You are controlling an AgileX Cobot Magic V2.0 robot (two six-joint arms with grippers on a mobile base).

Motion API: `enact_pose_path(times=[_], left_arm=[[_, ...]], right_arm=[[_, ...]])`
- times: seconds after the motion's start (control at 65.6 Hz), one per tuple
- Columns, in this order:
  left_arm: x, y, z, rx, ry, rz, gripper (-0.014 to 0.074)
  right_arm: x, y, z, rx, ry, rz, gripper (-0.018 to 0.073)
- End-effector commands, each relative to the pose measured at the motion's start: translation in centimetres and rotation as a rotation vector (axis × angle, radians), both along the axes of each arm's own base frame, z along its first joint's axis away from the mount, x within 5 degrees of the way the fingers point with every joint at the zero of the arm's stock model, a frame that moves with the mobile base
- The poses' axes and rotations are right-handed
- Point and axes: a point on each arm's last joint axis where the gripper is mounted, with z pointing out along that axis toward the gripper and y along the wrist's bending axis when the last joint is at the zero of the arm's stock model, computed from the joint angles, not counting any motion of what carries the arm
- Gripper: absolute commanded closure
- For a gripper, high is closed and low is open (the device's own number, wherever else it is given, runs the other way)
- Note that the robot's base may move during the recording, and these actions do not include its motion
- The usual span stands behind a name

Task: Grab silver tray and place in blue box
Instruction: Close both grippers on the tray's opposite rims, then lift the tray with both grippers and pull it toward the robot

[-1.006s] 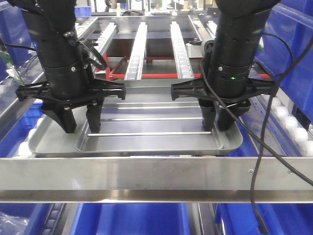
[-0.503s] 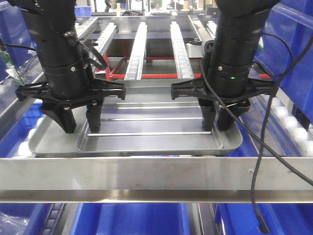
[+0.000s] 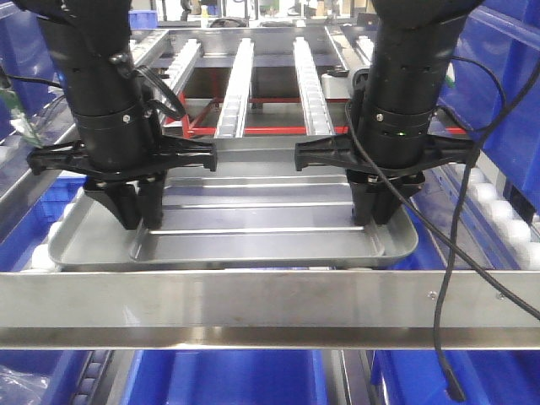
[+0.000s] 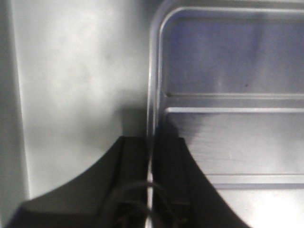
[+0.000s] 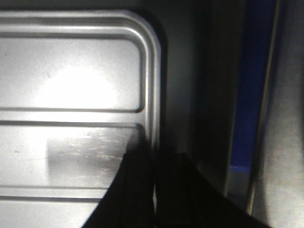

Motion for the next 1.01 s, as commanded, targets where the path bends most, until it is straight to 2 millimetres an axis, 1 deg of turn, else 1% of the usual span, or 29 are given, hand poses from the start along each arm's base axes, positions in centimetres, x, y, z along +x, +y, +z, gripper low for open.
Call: enact_pose_path(times=[0.0, 0.305, 0.427, 0.518, 0.594, 0.731, 0.823, 0.929, 0.99], left_arm=[[0.2, -0.1, 2.7, -0.041, -0.081, -0.007, 0.0699], [0.3, -0.3, 2.9, -0.067, -0.094, -0.003, 0.0700], [0.3, -0.3, 3.4, -0.061, -0.089, 0.001, 0.0700], [0.2, -0.1, 4.6, -0.063, -0.100, 0.004, 0.0700], [-0.2, 0.1, 6.2, -0.073, -0.119, 0.008, 0.0700], [-1.5, 0.9, 9.0, -0.085, -0.143, 0.013, 0.0700], [-2.3, 1.3, 10.2, -0.083, -0.144, 0.017, 0.0700], [-3.6, 1.4, 11.4, -0.098, -0.146, 0.014, 0.0700], [-4.7, 1.1, 11.8, -0.110, -0.147, 0.009, 0.0700]], right_arm=[[0.4, -0.1, 2.1, 0.020, -0.072, 0.014, 0.0501], [0.4, -0.1, 2.2, 0.022, -0.076, 0.013, 0.0501], [0.1, -0.3, 3.1, 0.025, -0.086, 0.009, 0.0501], [-0.2, -0.5, 4.5, 0.047, -0.114, -0.007, 0.0501], [-0.7, -0.7, 5.8, 0.061, -0.131, -0.021, 0.0501], [-1.9, -1.2, 7.9, 0.065, -0.125, -0.055, 0.0501], [-3.0, -1.1, 9.2, 0.067, -0.124, -0.055, 0.0501], [-4.7, -0.4, 10.2, 0.073, -0.116, -0.038, 0.0501], [-5.7, 0.0, 10.1, 0.080, -0.112, -0.024, 0.0501]])
